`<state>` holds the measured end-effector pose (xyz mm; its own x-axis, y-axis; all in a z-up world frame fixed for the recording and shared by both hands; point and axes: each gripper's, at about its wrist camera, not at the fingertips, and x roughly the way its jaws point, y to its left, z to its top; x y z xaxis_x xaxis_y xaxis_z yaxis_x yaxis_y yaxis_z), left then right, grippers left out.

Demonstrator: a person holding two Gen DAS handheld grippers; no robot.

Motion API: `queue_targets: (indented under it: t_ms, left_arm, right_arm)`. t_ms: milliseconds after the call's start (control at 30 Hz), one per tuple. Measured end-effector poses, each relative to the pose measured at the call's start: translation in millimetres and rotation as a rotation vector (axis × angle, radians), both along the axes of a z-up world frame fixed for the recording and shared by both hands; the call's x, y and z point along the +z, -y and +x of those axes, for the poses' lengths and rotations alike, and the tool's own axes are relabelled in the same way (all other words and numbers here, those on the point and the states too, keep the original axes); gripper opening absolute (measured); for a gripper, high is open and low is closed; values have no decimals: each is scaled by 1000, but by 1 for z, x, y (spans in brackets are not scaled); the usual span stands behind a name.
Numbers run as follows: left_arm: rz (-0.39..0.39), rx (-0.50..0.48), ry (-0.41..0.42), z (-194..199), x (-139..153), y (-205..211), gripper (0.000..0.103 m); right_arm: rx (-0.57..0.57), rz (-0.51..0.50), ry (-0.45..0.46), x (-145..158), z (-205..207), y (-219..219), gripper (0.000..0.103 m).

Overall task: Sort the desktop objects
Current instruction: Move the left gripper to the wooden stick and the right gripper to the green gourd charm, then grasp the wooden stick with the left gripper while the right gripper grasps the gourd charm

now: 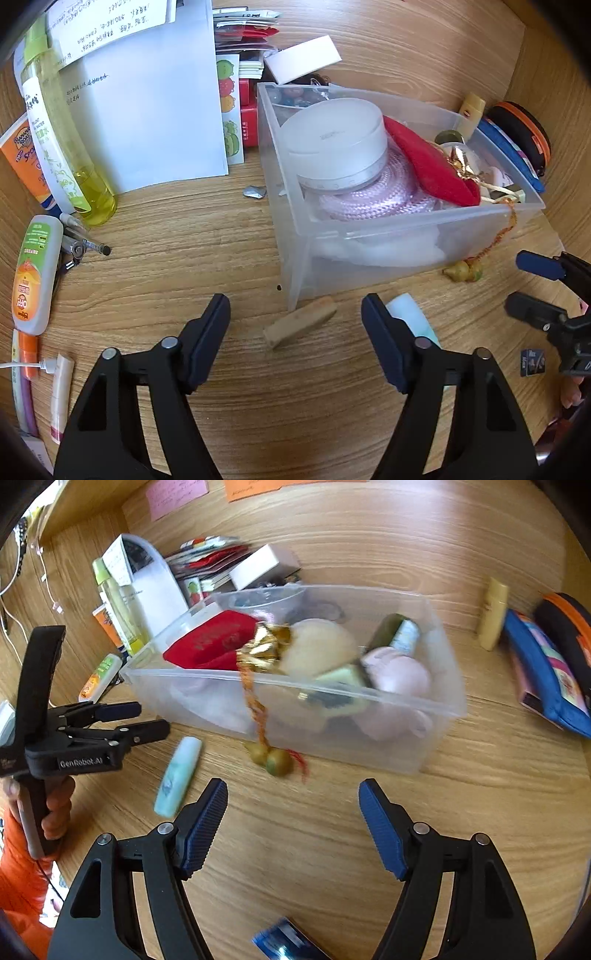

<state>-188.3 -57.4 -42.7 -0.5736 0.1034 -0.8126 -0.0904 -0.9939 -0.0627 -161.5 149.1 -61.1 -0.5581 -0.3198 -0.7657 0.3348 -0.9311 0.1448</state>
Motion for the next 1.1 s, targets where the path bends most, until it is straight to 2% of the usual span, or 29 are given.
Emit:
queue_targets:
  t_ms: [133,300,467,700,767,800,933,1100]
  left_arm:
    - [16,-12,18,-3,-6,2,65]
    - [37,-35,12,-1,-6,1,64]
    - [35,-14,9,-1,-6,6,62]
    - [16,22,2,-1,-7,11,47]
    - [24,30,1,-1,-6,14,44]
    - [31,31,0,0,-6,15,43]
    - [31,32,-3,2,-7,15,39]
    - [62,37,-1,3,-7,20,39]
  right_arm:
    - [6,32,2,-2,-9,16,70]
    - [-9,21,51,-12,-22,24,70]
    - [-49,16,70,-17,-30,31,70]
    - [-98,42,54,-18,-28,42,71]
    - [-112,54,47,-18,-26,42,67]
    - [-122,65,40,-18,-25,43,62]
    - [-110,86,27,-18,-26,42,29]
    - [-85,58,38,-18,-25,40,25]
